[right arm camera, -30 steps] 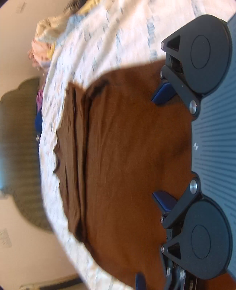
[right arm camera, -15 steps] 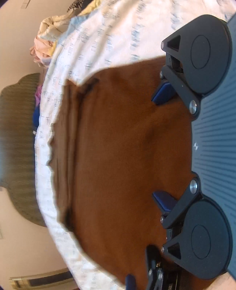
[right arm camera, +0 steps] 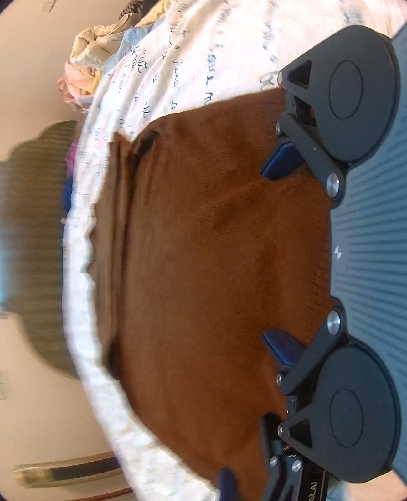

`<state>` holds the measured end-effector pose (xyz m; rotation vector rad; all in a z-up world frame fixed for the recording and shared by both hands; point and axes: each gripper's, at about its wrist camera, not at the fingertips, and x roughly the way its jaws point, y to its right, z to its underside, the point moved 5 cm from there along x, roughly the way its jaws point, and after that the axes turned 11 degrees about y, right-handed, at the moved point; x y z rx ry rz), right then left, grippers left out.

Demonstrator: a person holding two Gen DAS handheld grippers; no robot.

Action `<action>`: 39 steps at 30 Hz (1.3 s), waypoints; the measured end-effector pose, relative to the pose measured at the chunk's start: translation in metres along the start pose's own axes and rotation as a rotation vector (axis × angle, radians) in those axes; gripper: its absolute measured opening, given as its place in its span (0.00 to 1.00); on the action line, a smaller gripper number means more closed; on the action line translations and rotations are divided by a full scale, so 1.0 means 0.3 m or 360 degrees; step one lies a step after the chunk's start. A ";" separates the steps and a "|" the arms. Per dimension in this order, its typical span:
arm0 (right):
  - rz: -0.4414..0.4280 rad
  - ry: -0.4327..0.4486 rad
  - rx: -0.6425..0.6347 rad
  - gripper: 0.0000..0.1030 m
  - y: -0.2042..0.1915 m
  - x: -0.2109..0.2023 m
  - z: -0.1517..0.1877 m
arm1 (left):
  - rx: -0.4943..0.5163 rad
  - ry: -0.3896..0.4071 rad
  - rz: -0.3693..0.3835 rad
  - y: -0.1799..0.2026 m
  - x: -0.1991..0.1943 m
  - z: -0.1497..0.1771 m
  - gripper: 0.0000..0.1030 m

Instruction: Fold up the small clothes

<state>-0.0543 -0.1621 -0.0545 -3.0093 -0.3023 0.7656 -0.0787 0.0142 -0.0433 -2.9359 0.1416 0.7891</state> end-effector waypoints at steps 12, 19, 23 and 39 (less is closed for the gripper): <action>0.0138 -0.0048 0.0016 1.00 -0.054 -0.046 0.021 | -0.0048 -0.0003 -0.0012 0.001 -0.037 0.019 1.00; 0.0175 -0.0037 0.0028 1.00 -0.058 -0.064 0.034 | -0.0020 0.0040 0.0000 0.005 -0.057 0.041 1.00; 0.0168 0.0007 0.0036 1.00 -0.054 -0.065 0.046 | -0.0002 0.0120 -0.0001 0.008 -0.056 0.059 1.00; 0.0158 0.0031 0.0039 1.00 -0.060 -0.136 0.077 | 0.0003 0.0101 -0.0001 0.010 -0.057 0.054 1.00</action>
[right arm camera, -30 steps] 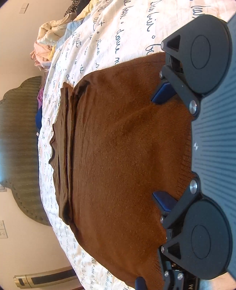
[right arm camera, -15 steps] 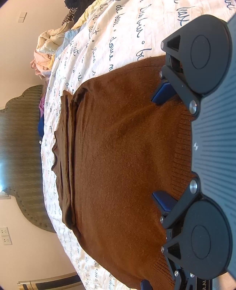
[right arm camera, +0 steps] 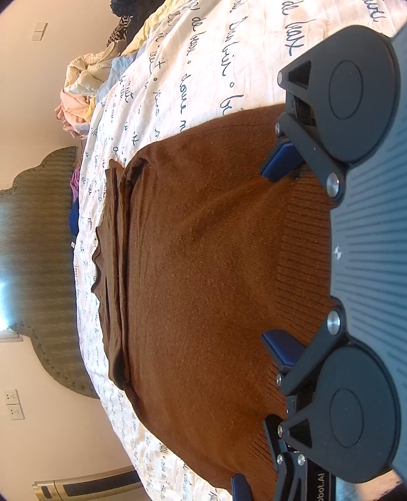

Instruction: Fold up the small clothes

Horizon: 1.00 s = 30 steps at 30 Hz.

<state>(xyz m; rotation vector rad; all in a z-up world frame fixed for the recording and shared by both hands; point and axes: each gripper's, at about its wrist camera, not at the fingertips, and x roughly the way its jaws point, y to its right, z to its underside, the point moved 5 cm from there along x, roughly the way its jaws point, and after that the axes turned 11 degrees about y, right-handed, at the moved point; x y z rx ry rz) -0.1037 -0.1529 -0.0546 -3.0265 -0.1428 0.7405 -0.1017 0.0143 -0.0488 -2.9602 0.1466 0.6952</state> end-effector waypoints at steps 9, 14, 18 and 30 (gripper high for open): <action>-0.0033 -0.0040 -0.0017 1.00 0.006 -0.038 0.013 | -0.0004 -0.0066 0.0031 -0.006 0.008 -0.013 1.00; -0.0080 -0.0112 -0.0077 1.00 0.003 -0.054 0.005 | -0.0012 -0.0141 0.0091 -0.027 -0.005 -0.037 1.00; -0.0208 -0.0179 -0.0085 1.00 0.021 -0.083 -0.065 | -0.0029 -0.0101 0.0085 -0.061 -0.009 -0.122 0.99; 0.0116 -0.0205 -0.0011 1.00 0.092 0.466 -0.284 | -0.0075 -0.0136 -0.0272 -0.067 0.484 -0.255 1.00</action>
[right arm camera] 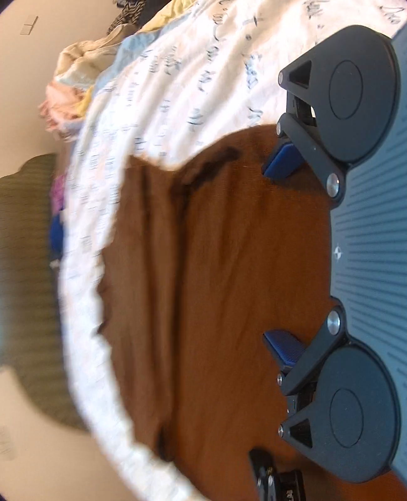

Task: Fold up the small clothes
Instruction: 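Grasp the other side edge with the left gripper and fold it toward the middle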

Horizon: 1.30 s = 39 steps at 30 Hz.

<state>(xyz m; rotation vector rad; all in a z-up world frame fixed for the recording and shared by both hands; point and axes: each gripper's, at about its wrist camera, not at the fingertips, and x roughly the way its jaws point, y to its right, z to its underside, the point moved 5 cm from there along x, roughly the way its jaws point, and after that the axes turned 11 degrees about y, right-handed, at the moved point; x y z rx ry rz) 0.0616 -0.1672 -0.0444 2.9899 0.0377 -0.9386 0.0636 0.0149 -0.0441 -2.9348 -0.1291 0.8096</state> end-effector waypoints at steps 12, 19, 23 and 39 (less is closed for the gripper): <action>-0.0103 0.0166 0.0047 1.00 0.031 -0.097 0.087 | -0.0044 -0.0001 0.0073 -0.014 0.014 0.004 1.00; -0.0121 0.0168 0.0064 1.00 0.043 -0.097 0.083 | -0.0050 -0.0002 0.0083 -0.018 0.016 0.006 1.00; -0.0114 0.0156 0.0031 1.00 0.036 -0.115 0.089 | -0.0046 -0.0003 0.0079 -0.023 0.011 0.008 1.00; -0.0649 -0.0032 0.0400 1.00 0.234 -0.446 0.188 | -0.0362 -0.0187 0.0347 -0.331 -0.334 0.182 1.00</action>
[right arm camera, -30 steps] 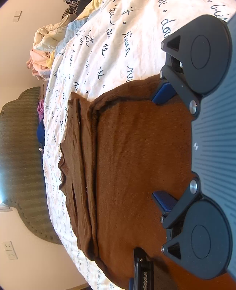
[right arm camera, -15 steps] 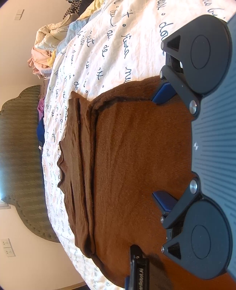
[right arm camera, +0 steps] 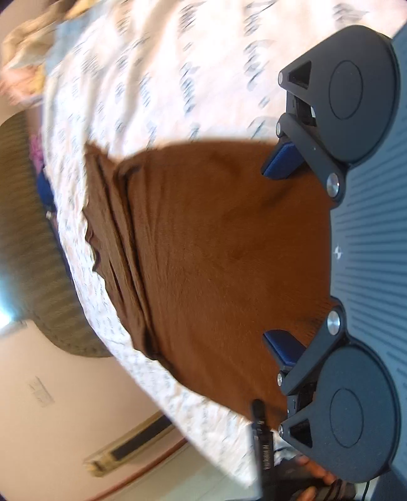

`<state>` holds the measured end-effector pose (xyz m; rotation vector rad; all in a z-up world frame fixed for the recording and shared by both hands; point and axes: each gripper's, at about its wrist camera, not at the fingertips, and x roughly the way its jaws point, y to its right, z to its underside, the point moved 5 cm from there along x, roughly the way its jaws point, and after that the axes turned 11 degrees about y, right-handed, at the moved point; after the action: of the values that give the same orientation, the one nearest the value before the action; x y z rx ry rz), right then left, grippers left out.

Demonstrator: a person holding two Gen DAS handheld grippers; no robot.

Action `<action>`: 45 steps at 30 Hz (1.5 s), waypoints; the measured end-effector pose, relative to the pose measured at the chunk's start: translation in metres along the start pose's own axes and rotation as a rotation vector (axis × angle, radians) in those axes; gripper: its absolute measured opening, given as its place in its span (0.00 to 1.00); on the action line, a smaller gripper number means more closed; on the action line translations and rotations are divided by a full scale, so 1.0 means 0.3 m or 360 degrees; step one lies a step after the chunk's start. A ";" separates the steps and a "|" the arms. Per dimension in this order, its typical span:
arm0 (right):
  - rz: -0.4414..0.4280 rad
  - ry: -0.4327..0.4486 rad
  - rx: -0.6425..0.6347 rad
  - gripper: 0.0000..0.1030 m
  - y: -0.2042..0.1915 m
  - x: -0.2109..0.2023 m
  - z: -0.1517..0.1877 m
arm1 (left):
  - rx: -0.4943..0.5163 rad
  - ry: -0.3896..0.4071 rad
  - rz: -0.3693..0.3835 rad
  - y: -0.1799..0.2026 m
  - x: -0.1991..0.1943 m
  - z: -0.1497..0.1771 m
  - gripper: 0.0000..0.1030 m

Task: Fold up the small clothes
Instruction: 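Grasp the other side edge with the left gripper and fold it toward the middle, then grasp the brown sweater hem with both grippers and lift it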

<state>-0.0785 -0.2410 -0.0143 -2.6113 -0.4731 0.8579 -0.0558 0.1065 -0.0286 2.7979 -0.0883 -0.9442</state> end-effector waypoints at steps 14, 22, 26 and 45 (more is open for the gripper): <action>-0.0296 -0.0243 0.0912 1.00 0.275 -0.092 0.047 | -0.0879 -0.0386 0.0767 -0.065 -0.016 0.050 0.96; -0.0409 -0.0452 0.0920 1.00 0.228 -0.080 0.078 | -0.0855 -0.0454 0.0750 -0.080 -0.002 0.053 0.72; -0.0421 -0.0447 0.0883 0.99 0.195 -0.075 0.080 | -0.0807 -0.0458 0.0753 -0.068 0.008 0.045 0.67; -0.0657 -0.0214 0.0876 0.07 0.174 0.018 -0.109 | -0.0649 -0.0193 0.0728 -0.077 0.078 -0.265 0.00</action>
<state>-0.0437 -0.2920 -0.0145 -1.8795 -0.6715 0.8719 0.0109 0.1389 0.0151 2.2117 -0.4726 -0.8917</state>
